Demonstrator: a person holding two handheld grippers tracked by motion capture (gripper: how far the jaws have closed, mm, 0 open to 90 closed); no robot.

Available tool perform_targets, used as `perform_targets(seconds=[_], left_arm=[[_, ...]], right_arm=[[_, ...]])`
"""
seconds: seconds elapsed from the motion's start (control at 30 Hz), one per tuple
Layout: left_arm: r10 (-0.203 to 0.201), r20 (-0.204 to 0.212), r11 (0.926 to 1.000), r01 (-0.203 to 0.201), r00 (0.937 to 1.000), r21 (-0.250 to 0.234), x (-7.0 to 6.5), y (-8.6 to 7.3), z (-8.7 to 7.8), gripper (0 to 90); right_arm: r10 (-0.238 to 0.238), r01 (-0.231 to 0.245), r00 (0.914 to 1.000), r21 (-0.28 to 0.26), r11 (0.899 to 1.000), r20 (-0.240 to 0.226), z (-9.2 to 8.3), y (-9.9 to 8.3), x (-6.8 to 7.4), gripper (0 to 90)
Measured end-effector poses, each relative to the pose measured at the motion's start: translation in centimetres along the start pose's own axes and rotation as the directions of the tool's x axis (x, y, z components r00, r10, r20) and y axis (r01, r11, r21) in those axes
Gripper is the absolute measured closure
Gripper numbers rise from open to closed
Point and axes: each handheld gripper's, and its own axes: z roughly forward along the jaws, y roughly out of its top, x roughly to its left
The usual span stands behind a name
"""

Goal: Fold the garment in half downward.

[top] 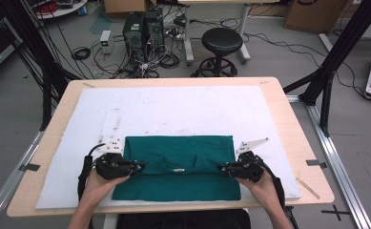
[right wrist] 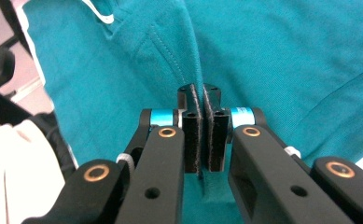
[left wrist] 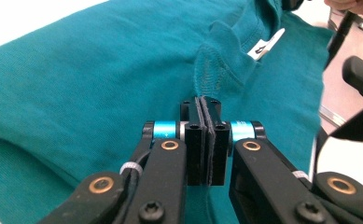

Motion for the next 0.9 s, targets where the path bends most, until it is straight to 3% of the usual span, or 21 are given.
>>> perform_targets(seconds=[0.1,0.17,0.3,0.4,0.5,0.6,0.67,0.9], left_arm=[[0.005,0.005,0.9999,-0.005,1.0,0.016,-0.3,-0.3,0.3,88.0],[0.01,0.005,0.9997,-0.01,0.9999,0.022,-0.3,-0.3,0.5,87.4],[0.012,0.016,0.9998,-0.012,0.9998,0.016,-0.4,0.2,1.0,71.3],[0.012,0.027,0.9999,-0.012,0.9996,0.01,-0.5,0.9,1.6,66.7],[0.024,0.041,0.9996,-0.025,0.9988,0.015,-0.7,1.3,2.1,68.5],[0.055,0.055,0.9983,-0.056,0.997,0.018,-1.2,1.3,2.4,86.5],[0.066,0.05,0.9977,-0.067,0.9965,0.012,-1.5,1.2,2.1,88.3],[0.09,0.068,0.9959,-0.091,0.9936,0.0,-2.5,0.6,0.9,88.5]], right_arm=[[-0.008,0.008,1.0,0.025,1.0,0.003,0.3,-0.3,0.3,88.0],[-0.012,0.011,0.9999,0.028,1.0,0.004,0.7,-0.3,0.4,80.0],[-0.024,0.024,0.9997,0.014,1.0,-0.01,1.4,0.5,0.9,66.4],[-0.041,0.041,0.9988,0.009,0.999,-0.027,2.2,1.5,1.4,64.0],[-0.058,0.059,0.9973,0.027,0.998,-0.046,3.2,2.3,2.0,66.1],[-0.09,0.092,0.9945,0.041,0.995,-0.053,3.9,2.6,2.6,79.2],[-0.094,0.096,0.9938,0.04,0.995,-0.059,3.9,2.4,2.8,84.6],[-0.111,0.114,0.9897,0.027,0.993,-0.09,2.7,1.5,3.7,85.5]])
